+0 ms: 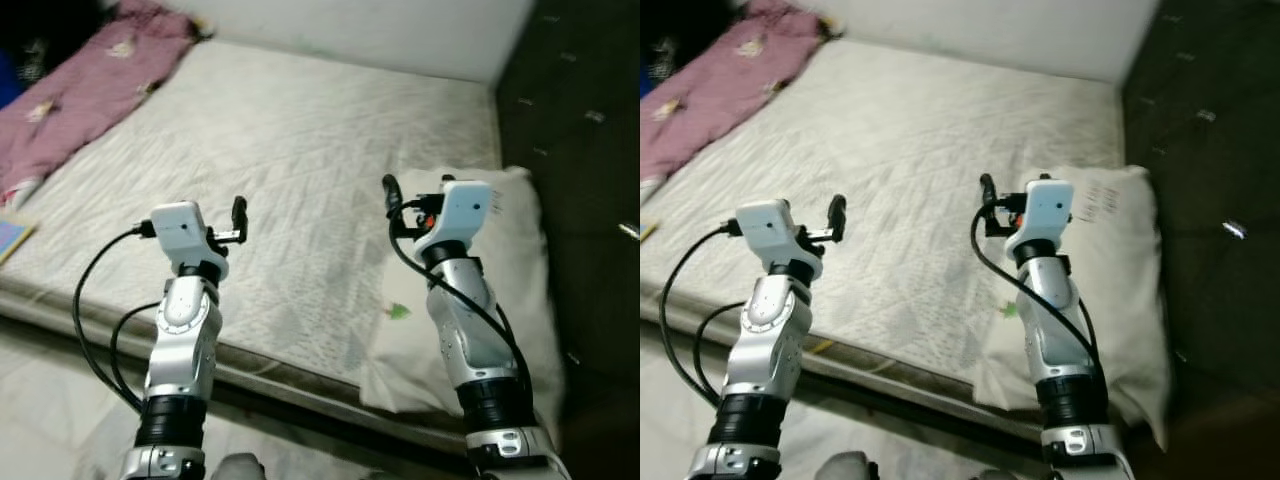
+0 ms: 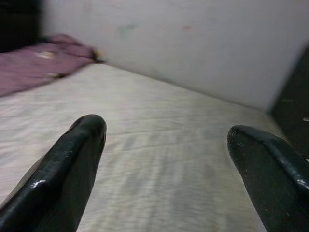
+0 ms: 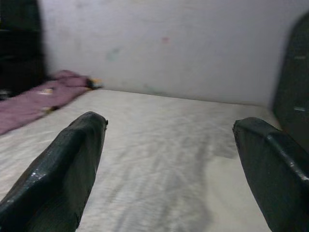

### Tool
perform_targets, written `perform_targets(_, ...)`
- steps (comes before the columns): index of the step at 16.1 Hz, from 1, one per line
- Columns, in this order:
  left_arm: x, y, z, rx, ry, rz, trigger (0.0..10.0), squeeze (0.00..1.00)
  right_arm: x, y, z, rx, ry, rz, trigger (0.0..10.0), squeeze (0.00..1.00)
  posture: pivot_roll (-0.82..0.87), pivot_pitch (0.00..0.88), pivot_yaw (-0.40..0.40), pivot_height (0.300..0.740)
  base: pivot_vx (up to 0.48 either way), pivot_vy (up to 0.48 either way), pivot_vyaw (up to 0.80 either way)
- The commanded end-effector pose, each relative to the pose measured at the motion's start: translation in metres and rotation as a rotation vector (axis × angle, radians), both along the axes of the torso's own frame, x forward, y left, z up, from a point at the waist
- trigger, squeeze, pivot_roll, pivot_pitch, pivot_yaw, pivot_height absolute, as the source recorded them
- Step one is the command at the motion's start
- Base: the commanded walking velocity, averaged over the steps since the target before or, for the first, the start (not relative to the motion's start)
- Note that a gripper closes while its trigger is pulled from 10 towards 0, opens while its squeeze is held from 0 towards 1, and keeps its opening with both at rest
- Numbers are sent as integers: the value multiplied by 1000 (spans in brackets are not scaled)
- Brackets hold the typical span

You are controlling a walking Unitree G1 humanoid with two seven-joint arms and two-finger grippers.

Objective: Clean up the room

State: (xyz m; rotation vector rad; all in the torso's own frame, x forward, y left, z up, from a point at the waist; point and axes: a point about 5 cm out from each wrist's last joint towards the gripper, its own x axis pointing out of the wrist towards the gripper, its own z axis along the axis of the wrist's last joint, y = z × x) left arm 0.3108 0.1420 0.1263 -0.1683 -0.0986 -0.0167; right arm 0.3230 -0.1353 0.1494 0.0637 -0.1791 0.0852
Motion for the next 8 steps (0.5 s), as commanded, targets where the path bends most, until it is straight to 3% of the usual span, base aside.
perform_targets(1,0,-3,1,6,2,-21,10000,0,1,-3,-3,4,21,-7,10000,0,-18,0,-26,740,0,0,-800)
perform_targets(4,1,-3,0,-3,9,-23,10000,0,0,-3,-4,4,21,-5,10000,0,-20,0,-25,740,0,0,-800)
perform_targets(8,1,-2,-1,-12,14,-16,10000,0,0,-2,-4,5,20,3,10000,0,-21,0,-28,740,0,0,-528)
